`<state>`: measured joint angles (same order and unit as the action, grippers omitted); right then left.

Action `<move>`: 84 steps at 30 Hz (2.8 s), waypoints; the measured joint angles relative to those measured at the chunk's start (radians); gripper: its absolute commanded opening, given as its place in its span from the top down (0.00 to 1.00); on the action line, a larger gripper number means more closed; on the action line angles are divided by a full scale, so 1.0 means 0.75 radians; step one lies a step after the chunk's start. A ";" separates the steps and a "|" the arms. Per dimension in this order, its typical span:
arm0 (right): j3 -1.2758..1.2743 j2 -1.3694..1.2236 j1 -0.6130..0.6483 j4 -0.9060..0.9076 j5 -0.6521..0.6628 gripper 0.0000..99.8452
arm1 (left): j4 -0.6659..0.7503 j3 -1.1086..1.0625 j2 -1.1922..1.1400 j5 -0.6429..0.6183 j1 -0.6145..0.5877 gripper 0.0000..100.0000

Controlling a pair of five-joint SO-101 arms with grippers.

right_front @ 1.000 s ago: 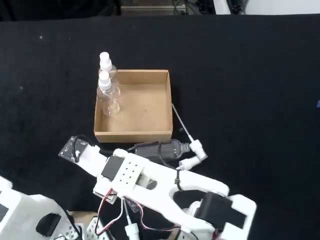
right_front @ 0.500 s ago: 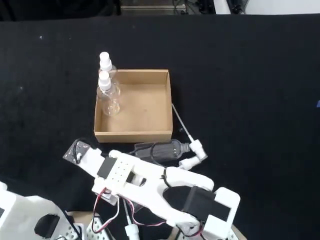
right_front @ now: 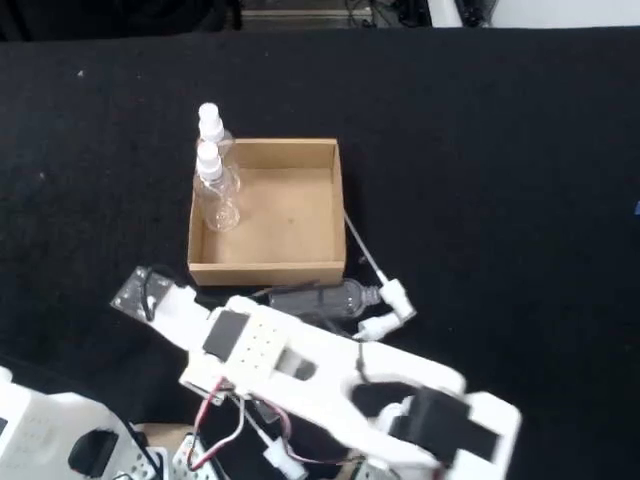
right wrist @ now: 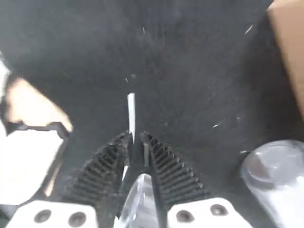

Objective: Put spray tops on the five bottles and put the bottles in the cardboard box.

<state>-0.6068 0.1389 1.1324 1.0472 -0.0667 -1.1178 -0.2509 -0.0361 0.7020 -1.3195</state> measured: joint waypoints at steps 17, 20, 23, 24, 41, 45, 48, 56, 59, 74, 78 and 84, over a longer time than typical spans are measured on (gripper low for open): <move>-0.035 0.080 -0.004 -0.078 -0.027 0.87 | 0.000 0.000 0.000 0.000 -0.002 0.97; -0.035 -0.037 0.033 -0.168 -0.049 0.87 | 0.000 0.000 0.000 0.000 -0.002 0.97; -0.029 -0.145 0.057 -0.178 -0.057 0.87 | 0.000 0.000 0.000 0.000 -0.002 0.97; -0.018 -0.174 0.063 -0.182 -0.057 0.87 | 0.000 0.000 0.000 0.000 -0.002 0.97; 0.004 -0.235 0.084 -0.192 0.020 0.99 | 0.000 0.000 0.000 0.000 -0.002 0.97; 0.004 -0.227 0.084 -0.168 0.029 0.99 | 0.000 0.000 0.000 0.000 -0.002 0.97; 0.004 -0.135 0.084 -0.110 0.033 0.99 | 0.000 0.000 0.000 0.000 -0.002 0.97; 0.004 0.194 -0.043 0.031 0.121 0.88 | 0.000 0.000 0.000 0.000 -0.002 0.97; 0.004 0.200 0.008 0.033 0.082 0.83 | 0.000 0.000 0.000 0.000 -0.002 0.97; 0.037 -0.278 0.092 -0.223 -0.025 0.86 | 0.000 0.000 0.000 0.000 -0.002 0.97; 0.037 -0.278 0.092 -0.225 -0.025 0.98 | 0.000 0.000 0.000 0.000 -0.002 0.97; 0.037 -0.278 0.092 -0.225 0.002 0.99 | 0.000 0.000 0.000 0.000 -0.002 0.97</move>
<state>-0.5792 -0.0698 1.2014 0.8784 -0.0652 -1.1178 -0.2509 -0.0361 0.7020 -1.3211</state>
